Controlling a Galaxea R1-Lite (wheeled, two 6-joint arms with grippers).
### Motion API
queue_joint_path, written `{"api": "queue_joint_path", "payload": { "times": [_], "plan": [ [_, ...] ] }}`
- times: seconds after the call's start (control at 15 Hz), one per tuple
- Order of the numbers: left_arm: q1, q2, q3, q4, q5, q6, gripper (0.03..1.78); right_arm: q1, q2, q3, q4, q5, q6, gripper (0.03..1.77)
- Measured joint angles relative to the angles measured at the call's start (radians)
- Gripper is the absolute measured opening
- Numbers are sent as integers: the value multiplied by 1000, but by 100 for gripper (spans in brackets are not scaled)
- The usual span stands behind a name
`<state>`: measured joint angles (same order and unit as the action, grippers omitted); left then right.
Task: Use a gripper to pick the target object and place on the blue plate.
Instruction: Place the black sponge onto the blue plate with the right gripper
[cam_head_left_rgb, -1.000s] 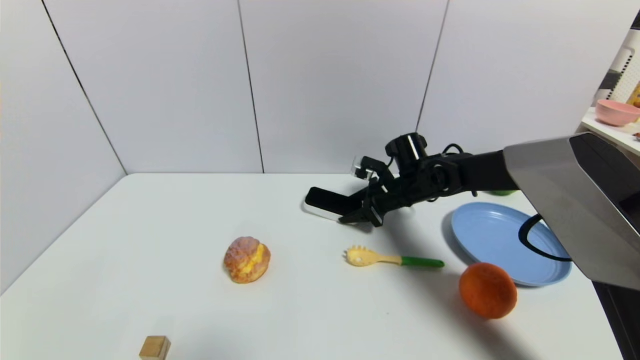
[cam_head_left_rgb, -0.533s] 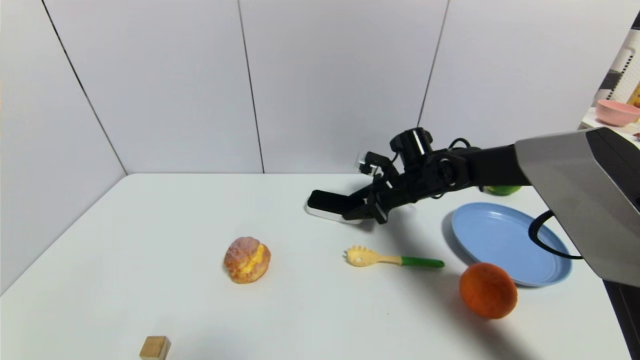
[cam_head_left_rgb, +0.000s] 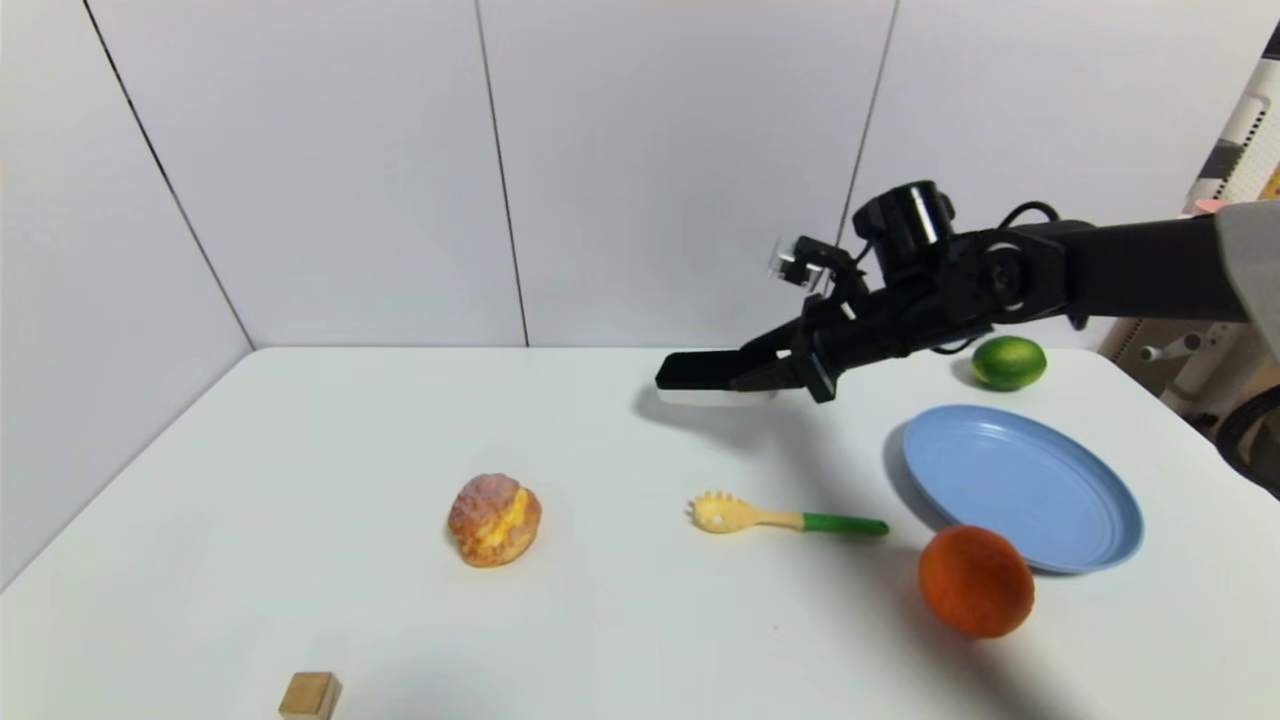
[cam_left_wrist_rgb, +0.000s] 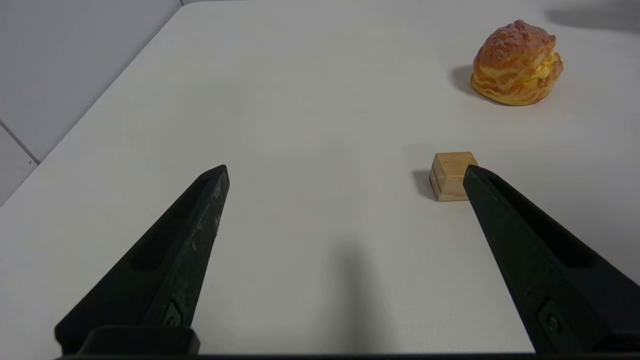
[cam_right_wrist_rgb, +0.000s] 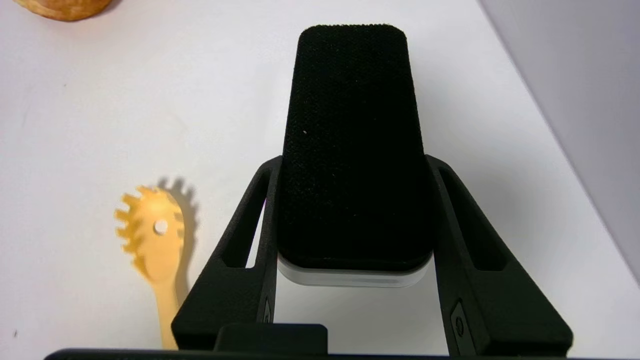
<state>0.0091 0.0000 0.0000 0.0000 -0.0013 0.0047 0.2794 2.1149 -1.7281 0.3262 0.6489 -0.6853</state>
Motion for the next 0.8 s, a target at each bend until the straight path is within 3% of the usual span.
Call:
{"api": "queue_joint_path", "payload": {
  "times": [0.4,0.8],
  "plan": [
    [0,0,0,0,0,0,169,-213,-170,150,3,-1,-2,86],
    [0,0,0,0,0,0,169,-524,-366,478,-6,10,-7,86]
  ]
}}
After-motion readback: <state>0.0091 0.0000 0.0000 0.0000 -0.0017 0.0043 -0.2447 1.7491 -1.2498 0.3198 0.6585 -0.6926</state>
